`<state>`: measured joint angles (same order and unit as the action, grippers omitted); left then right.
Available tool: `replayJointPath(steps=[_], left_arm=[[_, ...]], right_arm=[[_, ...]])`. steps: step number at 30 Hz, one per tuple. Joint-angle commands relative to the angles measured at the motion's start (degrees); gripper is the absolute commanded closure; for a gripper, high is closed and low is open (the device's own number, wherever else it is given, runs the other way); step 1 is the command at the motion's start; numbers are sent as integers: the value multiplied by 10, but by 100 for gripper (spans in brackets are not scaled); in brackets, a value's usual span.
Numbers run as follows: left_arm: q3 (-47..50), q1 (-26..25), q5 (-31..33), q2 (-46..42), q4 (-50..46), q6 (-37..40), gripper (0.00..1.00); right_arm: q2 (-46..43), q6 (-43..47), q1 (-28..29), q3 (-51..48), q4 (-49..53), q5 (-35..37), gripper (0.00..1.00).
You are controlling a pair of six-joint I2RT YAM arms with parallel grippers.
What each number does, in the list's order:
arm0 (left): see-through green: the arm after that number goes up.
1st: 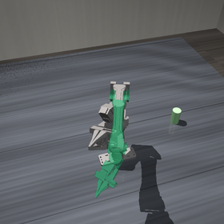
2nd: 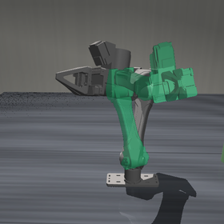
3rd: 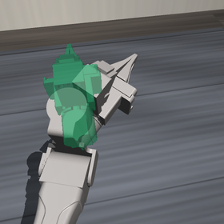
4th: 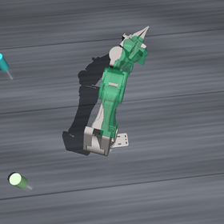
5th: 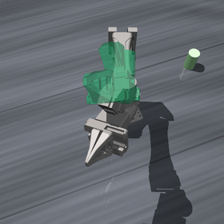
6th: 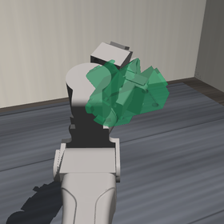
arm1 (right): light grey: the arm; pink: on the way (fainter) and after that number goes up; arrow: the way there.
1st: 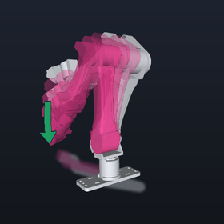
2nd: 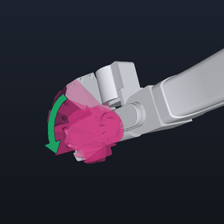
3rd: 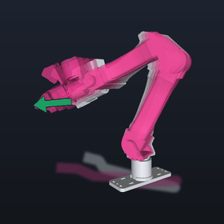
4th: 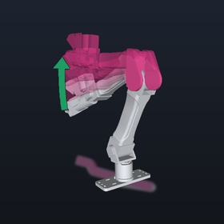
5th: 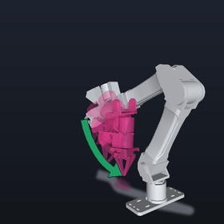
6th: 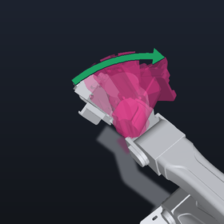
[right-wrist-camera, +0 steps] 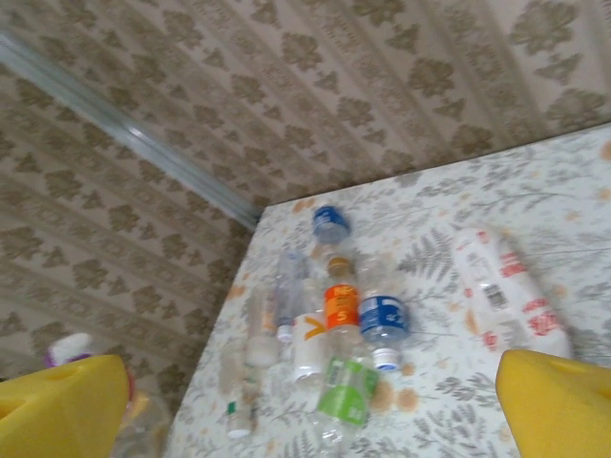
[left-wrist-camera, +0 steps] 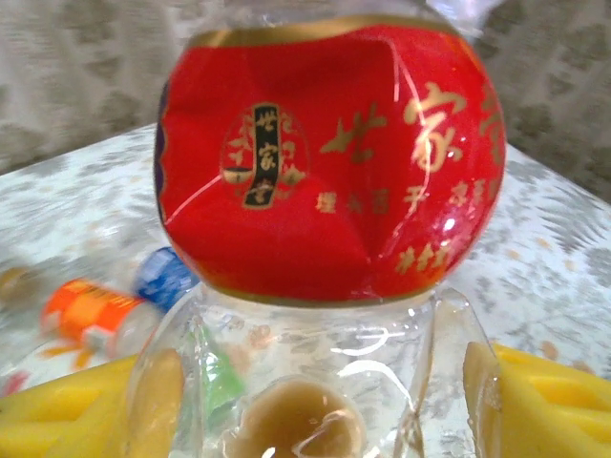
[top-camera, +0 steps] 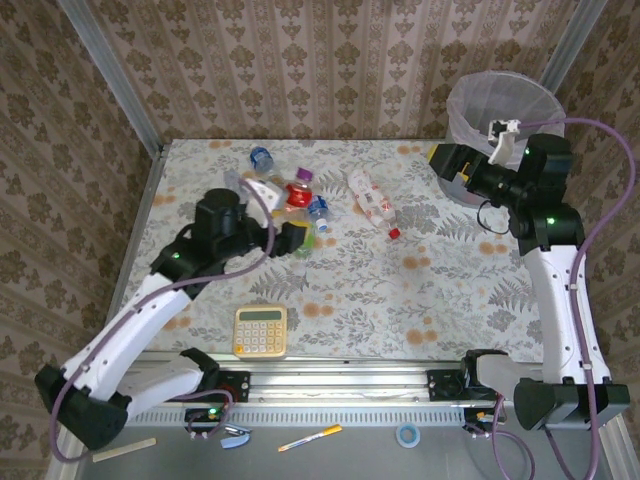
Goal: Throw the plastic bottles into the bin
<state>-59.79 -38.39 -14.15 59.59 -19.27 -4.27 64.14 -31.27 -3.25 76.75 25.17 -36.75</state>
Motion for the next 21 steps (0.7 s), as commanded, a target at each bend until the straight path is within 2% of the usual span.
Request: replayJointPath(steps=[1,6,15,21], left_arm=[[-29,-40,-5,30,75,0,41],[-52,-81,-18,82,123,-9,41],[-93,-123,-41,138,149,-7,40],[-103,-135,-41,161,149,-6,41]], right_arm=[[2,-34,34,-18,-59,-55,0],[6,-7,107,-25,-48,-38,0],[32,-6,174,-45,-55,-29,6],[38,-4,199,-53,-59,-24,9]])
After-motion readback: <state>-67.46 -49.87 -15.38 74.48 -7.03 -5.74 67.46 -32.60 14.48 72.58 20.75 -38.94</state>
